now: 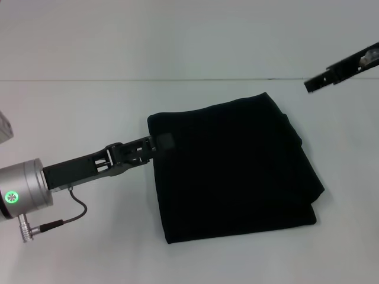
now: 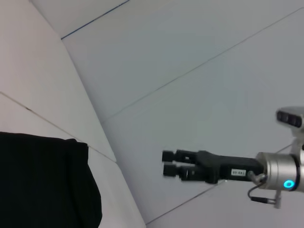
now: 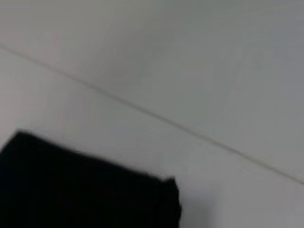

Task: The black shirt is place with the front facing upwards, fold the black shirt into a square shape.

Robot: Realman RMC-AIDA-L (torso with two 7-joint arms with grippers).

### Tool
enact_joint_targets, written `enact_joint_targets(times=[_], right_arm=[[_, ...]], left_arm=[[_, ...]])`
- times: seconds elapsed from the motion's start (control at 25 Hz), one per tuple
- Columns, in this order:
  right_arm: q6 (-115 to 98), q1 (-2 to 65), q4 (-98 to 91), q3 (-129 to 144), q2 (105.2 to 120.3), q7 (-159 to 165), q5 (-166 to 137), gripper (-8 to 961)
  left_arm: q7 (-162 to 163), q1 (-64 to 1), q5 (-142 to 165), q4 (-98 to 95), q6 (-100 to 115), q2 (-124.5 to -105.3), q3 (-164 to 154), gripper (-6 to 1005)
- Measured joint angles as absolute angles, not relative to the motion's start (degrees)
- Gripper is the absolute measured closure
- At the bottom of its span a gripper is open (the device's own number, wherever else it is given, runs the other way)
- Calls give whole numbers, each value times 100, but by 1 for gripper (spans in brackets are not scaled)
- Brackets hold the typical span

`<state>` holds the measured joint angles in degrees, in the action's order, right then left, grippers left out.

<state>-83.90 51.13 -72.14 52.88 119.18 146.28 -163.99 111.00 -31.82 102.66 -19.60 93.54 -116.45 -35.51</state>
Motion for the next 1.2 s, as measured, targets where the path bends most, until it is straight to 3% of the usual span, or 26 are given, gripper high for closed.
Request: enact_joint_targets(times=[0.36,1.2], right_arm=[[-8707,5581,-6716,6520,11995,15490,-16814,68],[-6918,6355,-4349,7924,11971,16362,-16796,69]], left_arm=[[11100,-3208,10345,-1968,9361,-11645,-3551,236],[11074,-3169,10345,-1968,9355,-11678,-3551,246]])
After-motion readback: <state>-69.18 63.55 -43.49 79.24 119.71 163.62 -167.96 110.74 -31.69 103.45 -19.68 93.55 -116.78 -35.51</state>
